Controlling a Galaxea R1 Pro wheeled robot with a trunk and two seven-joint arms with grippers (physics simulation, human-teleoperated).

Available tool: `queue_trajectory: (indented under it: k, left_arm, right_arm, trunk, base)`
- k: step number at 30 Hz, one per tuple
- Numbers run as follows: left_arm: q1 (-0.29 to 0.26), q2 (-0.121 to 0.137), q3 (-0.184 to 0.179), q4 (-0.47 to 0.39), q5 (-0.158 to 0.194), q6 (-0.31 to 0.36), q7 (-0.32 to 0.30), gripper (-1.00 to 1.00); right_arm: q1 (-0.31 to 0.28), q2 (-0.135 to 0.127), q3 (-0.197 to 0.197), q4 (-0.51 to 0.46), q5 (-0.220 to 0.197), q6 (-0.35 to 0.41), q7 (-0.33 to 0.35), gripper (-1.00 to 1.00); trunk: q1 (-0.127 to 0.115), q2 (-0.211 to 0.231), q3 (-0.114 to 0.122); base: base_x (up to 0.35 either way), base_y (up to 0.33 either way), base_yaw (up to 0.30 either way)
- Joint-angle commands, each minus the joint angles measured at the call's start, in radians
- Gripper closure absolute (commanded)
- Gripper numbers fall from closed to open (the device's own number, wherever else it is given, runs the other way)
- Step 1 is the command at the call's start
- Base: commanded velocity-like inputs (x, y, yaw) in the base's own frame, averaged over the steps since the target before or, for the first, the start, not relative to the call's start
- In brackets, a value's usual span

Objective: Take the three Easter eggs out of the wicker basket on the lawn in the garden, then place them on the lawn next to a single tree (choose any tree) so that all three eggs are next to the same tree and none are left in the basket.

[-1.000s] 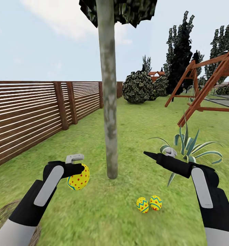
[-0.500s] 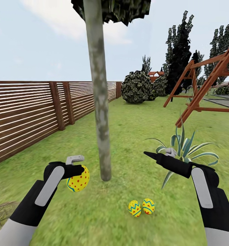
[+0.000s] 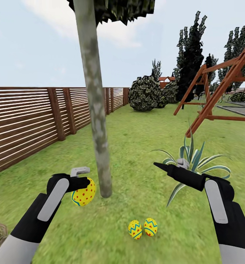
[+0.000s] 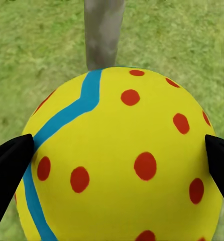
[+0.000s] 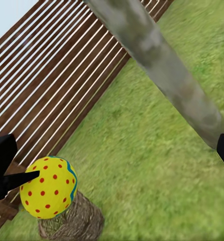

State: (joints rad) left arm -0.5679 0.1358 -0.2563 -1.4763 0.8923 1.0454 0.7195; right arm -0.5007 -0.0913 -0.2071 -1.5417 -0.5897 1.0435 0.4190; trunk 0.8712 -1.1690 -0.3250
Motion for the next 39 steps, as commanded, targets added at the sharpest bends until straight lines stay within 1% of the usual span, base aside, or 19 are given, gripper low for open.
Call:
queue_trajectory:
  k: [1, 15, 18, 21, 23, 28, 39]
  left_arm:
    - [-0.001, 0.001, -0.003, -0.001, 0.009, 0.002, 0.011, 1.00]
    - [-0.001, 0.001, -0.003, -0.001, 0.010, 0.002, 0.009, 1.00]
    - [-0.001, 0.001, -0.005, -0.002, 0.009, 0.002, 0.009, 1.00]
    - [-0.001, 0.001, -0.028, -0.004, 0.009, 0.002, 0.010, 1.00]
    - [0.000, 0.002, -0.035, -0.006, 0.009, 0.002, 0.011, 1.00]
    - [0.000, 0.001, -0.039, -0.008, 0.011, 0.002, 0.015, 1.00]
    - [0.000, 0.001, -0.037, -0.003, 0.015, 0.002, 0.019, 1.00]
  right_arm:
    - [-0.001, 0.000, -0.001, 0.000, 0.009, 0.004, 0.010, -1.00]
    - [-0.001, -0.001, -0.001, 0.000, 0.008, 0.004, 0.011, -1.00]
    - [-0.001, 0.000, -0.001, 0.000, 0.008, 0.004, 0.011, -1.00]
    - [-0.001, -0.001, -0.001, 0.000, 0.008, 0.004, 0.011, -1.00]
    - [-0.001, 0.000, -0.001, 0.000, 0.008, 0.004, 0.011, -1.00]
    - [-0.001, 0.001, -0.001, 0.000, 0.008, 0.004, 0.010, -1.00]
    - [-0.001, 0.001, 0.000, 0.001, 0.009, 0.004, 0.010, -1.00]
  trunk:
    - [0.000, -0.001, -0.001]
    - [0.000, -0.001, -0.001]
    - [0.000, -0.001, -0.001]
    - [0.000, -0.001, -0.001]
    - [0.000, -0.001, -0.001]
    - [0.000, -0.001, -0.001]
    - [0.043, -0.078, -0.036]
  base:
    - [0.195, -0.264, 0.000]
    - [0.197, -0.255, 0.000]
    - [0.185, -0.089, 0.000]
    - [0.057, -0.023, 0.000]
    - [0.018, -0.007, 0.000]
    - [0.004, -0.002, 0.000]
    - [0.000, 0.000, 0.000]
